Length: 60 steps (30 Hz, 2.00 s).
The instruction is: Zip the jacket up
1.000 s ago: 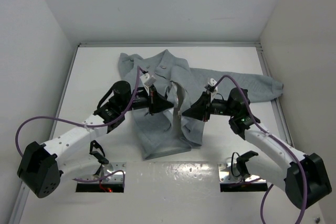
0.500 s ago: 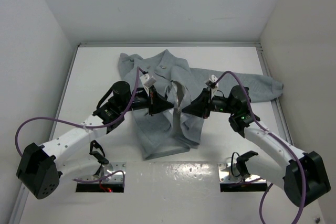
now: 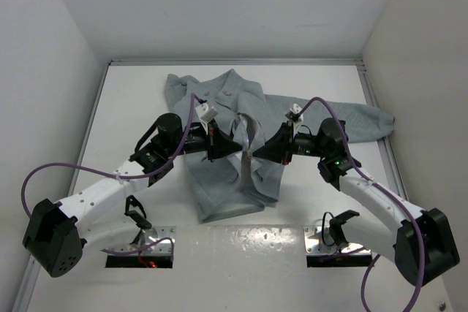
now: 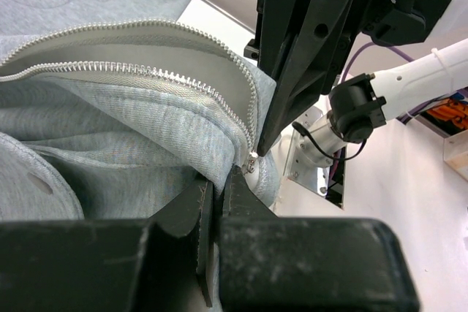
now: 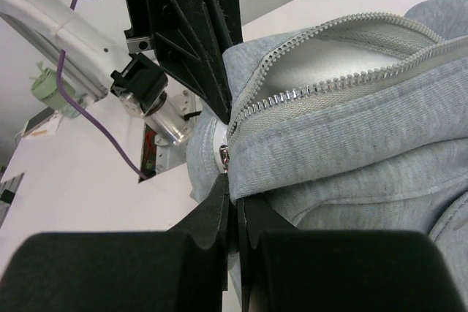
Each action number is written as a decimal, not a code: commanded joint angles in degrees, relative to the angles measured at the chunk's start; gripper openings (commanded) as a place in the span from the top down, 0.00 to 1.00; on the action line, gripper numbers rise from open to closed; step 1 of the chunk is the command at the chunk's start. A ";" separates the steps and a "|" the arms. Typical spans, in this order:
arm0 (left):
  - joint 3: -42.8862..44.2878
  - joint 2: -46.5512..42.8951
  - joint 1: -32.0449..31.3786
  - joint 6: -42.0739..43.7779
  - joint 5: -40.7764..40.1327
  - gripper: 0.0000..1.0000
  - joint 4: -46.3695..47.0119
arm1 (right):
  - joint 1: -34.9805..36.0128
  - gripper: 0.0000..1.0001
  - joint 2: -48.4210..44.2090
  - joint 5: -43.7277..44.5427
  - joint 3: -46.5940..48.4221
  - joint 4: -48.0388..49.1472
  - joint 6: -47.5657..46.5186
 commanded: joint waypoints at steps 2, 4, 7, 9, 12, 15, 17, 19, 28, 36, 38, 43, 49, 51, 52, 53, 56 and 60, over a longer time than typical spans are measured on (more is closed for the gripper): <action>3.04 -0.79 -1.04 -0.08 1.46 1.00 5.30 | 0.11 1.00 -0.27 -1.27 3.02 4.48 0.12; 3.04 -0.79 -1.04 -0.08 1.46 1.00 5.30 | 0.29 1.00 -0.18 -1.35 3.01 4.31 -0.14; 3.04 -0.79 -1.04 -0.08 1.46 1.00 5.30 | 0.29 1.00 -0.09 -1.27 3.19 4.22 -0.05; 3.04 -0.79 -1.04 -0.08 1.46 1.00 5.30 | 0.29 1.00 -0.09 -1.27 3.36 4.31 0.03; 3.04 -0.79 -1.56 -0.08 1.46 1.00 4.78 | 0.47 1.00 0.00 -1.09 3.28 4.48 -0.14; 2.51 -0.79 -2.18 0.45 0.85 1.00 4.08 | 0.38 1.00 0.00 -0.83 3.54 5.01 -0.05; 1.98 -0.79 -2.79 0.45 0.84 1.00 4.07 | 0.55 1.00 0.08 -0.39 3.80 6.06 1.26; 1.45 -0.79 -2.80 0.97 0.32 1.00 3.46 | 0.38 1.00 0.26 -0.21 3.89 7.03 1.88; 1.45 -0.79 -3.32 5.10 -6.18 1.00 -1.54 | 0.55 1.00 -1.06 -1.18 3.54 7.04 3.64; 1.45 -2.54 -3.32 7.74 -9.53 1.00 -3.93 | 0.38 1.00 -2.64 -0.57 2.93 1.15 2.41; 0.93 -3.07 -3.32 8.53 -8.57 1.00 -3.93 | 0.47 1.00 -2.64 0.31 2.93 0.36 2.41; 0.40 -4.30 -4.73 12.65 -6.45 1.00 -4.98 | 0.20 1.00 -1.94 0.75 3.19 0.97 3.02; -1.53 -6.15 -7.37 19.07 -8.29 1.00 -7.70 | -0.24 1.00 -1.23 -0.12 3.81 4.13 5.04; -2.58 -6.67 -8.59 21.26 -8.30 1.00 -8.23 | -0.15 1.00 -0.97 -0.47 3.81 4.75 6.10; -2.59 -6.68 -8.60 22.06 -8.82 1.00 -8.23 | -0.24 1.00 -0.80 -1.09 3.81 4.83 6.19; -3.20 -6.68 -9.38 22.68 -8.83 1.00 -8.23 | -0.15 1.00 -1.05 -1.09 3.89 5.10 6.88; -3.20 -6.68 -10.70 25.40 -9.44 1.00 -8.84 | -0.15 1.00 -0.88 -1.44 3.89 5.63 7.50; -3.20 -6.68 -12.11 27.60 -11.72 1.00 -10.17 | -0.24 1.00 -0.71 -1.27 4.33 5.89 8.03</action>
